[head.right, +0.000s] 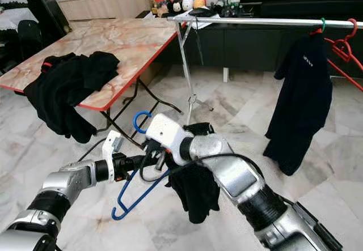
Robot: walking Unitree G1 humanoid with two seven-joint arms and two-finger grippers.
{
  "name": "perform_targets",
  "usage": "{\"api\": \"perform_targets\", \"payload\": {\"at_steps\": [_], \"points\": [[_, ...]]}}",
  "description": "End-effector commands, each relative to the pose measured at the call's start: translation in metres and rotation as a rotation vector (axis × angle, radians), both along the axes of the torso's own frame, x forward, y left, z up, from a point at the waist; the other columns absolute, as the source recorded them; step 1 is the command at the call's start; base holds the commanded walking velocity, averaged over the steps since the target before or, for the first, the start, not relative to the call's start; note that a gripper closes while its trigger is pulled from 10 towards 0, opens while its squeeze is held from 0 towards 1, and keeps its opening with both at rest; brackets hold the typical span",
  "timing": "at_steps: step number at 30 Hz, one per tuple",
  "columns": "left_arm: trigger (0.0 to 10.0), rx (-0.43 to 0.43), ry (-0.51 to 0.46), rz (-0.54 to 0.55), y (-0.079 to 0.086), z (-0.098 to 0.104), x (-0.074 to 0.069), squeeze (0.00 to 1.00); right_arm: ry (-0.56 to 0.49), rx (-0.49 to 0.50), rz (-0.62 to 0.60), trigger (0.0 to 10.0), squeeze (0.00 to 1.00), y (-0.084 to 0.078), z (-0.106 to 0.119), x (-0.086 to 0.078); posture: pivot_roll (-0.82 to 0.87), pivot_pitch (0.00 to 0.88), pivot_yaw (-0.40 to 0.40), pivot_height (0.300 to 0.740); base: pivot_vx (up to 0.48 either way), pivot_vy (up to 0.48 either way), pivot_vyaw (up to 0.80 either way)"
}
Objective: Hang hanger
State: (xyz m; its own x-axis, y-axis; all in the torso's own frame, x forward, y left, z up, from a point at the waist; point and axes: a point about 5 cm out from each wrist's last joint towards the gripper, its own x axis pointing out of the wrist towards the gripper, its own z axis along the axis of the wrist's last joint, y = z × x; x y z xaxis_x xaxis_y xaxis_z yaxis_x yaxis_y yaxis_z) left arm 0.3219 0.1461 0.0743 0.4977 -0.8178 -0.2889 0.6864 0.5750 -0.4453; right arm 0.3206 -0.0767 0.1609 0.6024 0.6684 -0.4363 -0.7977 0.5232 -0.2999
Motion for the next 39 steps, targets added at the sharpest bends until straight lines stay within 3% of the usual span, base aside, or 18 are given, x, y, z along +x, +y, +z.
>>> {"api": "perform_targets", "payload": {"at_steps": [1, 6, 8, 9, 15, 19, 24, 29, 39], "points": [[10.0, 0.031, -0.003, 0.007, 0.011, -0.001, -0.001, 0.0, -0.059, 0.033, -0.06, 10.0, 0.0, 0.002, 0.016, 0.012, -0.17, 0.0, 0.21, 0.74, 0.0, 0.0, 0.0], [10.0, 0.035, -0.001, 0.005, 0.012, -0.001, -0.002, 0.0, -0.068, 0.035, -0.103, 10.0, 0.0, -0.001, 0.017, 0.017, -0.17, 0.0, 0.21, 0.74, 0.0, 0.0, 0.0], [10.0, 0.085, 0.009, -0.042, 0.015, -0.006, -0.008, 0.0, -0.091, 0.033, -0.281, 10.0, 0.0, -0.016, 0.019, 0.035, -0.16, 0.0, 0.211, 0.74, 0.0, 0.0, 0.0], [10.0, 0.091, 0.012, -0.054, 0.015, -0.007, -0.01, 0.0, -0.094, 0.032, -0.308, 10.0, 0.0, -0.018, 0.019, 0.037, -0.16, 0.0, 0.211, 0.74, 0.0, 0.0, 0.0], [10.0, 0.184, 0.022, -0.068, 0.02, -0.015, -0.013, 0.0, -0.154, -0.056, -0.412, 10.0, 0.0, -0.031, 0.018, 0.047, -0.16, 0.0, 0.21, 0.74, 0.0, 0.0, 0.0], [10.0, 0.196, 0.026, -0.067, 0.021, -0.018, -0.015, 0.0, -0.156, -0.081, -0.429, 10.0, 0.0, -0.034, 0.015, 0.048, -0.16, 0.0, 0.211, 0.74, 0.0, 0.0, 0.0], [10.0, 0.157, 0.03, -0.099, 0.018, -0.016, -0.017, 0.0, -0.142, -0.086, -0.407, 10.0, 0.0, -0.026, 0.009, 0.047, -0.16, 0.0, 0.209, 0.74, 0.0, 0.0, 0.0], [10.0, 0.159, 0.019, -0.088, 0.016, -0.014, -0.014, 0.0, -0.102, -0.022, -0.369, 10.0, 0.0, -0.014, 0.012, 0.043, -0.17, 0.0, 0.212, 0.74, 0.0, 0.0, 0.0], [10.0, 0.233, -0.04, 0.106, 0.019, -0.009, 0.006, 0.0, -0.067, 0.013, -0.352, 10.0, 0.0, -0.004, 0.009, 0.038, -0.16, 0.0, 0.213, 0.74, 0.0, 0.0, 0.0]]}}
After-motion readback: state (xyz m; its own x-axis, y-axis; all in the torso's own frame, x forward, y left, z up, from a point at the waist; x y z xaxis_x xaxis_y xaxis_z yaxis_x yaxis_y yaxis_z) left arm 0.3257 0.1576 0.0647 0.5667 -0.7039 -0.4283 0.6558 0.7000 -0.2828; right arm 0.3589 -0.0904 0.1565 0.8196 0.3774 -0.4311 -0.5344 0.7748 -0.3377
